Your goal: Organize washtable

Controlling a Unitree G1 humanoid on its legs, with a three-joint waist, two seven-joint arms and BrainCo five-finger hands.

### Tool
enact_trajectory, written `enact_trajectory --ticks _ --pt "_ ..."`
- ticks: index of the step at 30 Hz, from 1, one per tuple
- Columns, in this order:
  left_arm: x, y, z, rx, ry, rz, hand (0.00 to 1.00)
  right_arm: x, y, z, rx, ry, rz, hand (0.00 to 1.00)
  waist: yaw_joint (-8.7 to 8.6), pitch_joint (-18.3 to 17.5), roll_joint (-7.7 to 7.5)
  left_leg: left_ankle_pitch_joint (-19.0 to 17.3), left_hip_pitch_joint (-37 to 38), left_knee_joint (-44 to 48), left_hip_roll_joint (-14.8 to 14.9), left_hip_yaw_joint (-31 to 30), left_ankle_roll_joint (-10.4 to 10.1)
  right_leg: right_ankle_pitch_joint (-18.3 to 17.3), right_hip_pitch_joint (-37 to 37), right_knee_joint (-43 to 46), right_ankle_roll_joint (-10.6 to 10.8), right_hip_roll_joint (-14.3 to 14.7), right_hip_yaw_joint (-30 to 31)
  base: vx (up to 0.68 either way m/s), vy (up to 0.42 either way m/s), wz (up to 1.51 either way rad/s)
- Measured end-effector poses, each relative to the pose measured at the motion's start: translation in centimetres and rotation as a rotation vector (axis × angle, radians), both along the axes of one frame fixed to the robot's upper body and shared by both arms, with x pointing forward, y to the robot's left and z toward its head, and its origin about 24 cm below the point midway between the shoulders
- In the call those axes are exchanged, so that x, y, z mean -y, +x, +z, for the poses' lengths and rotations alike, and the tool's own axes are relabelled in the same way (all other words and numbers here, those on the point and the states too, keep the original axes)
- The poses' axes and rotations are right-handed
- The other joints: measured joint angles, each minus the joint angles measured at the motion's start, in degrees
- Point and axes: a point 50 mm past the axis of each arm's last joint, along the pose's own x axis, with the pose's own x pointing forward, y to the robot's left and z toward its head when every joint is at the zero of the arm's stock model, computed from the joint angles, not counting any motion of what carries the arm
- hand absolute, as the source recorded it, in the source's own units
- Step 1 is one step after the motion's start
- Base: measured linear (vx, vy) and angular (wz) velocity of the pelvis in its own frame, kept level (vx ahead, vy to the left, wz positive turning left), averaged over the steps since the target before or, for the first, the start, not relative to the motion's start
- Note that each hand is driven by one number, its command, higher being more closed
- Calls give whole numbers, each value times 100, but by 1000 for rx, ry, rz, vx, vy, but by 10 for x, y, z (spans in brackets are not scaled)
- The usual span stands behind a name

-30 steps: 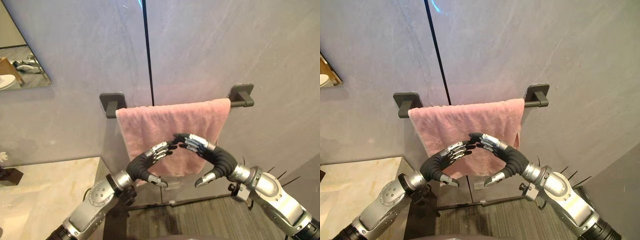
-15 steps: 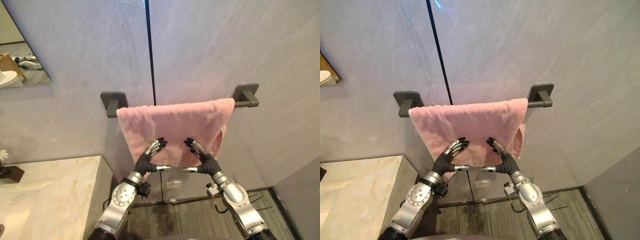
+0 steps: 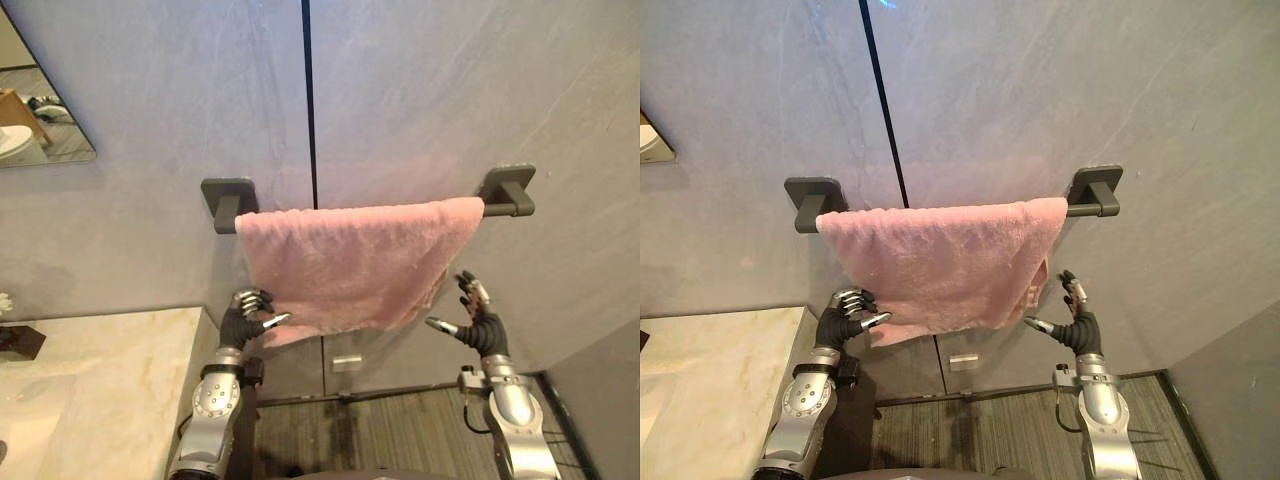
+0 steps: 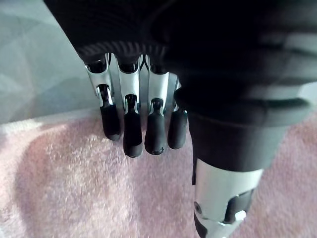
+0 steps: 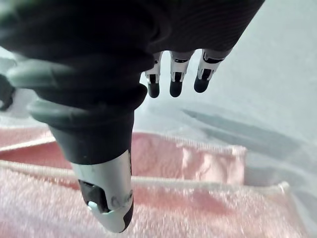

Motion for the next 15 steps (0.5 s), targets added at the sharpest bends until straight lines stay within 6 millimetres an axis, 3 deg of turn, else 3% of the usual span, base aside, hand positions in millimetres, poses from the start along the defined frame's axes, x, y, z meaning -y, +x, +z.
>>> enact_trajectory --ticks 5,11,14,15 --pt "-4 -8 5 19 -3 35 0 4 -14 1 6 24 -65 0 -1 39 -50 -12 -38 2 -3 0 -4 0 -33 -13 0 -4 -2 0 0 0" --pt "-1 -20 -4 -18 -48 53 0 7 -25 -3 -10 20 -114 0 4 36 -54 -13 -107 4 -10 21 15 1 -110 -12 3 -10 9 0 0 0" --pt "-1 -27 -12 -58 -54 41 0 7 -30 -14 -68 1 -115 0 12 36 -57 -18 -107 5 -8 23 17 -3 -108 -8 7 -10 9 -12 -12 0" --pt "-2 -32 -22 -101 -52 42 0 7 -32 -28 -126 4 -115 0 13 32 -52 -17 -105 5 -6 24 17 -3 -106 -5 7 -9 9 -31 -29 0"
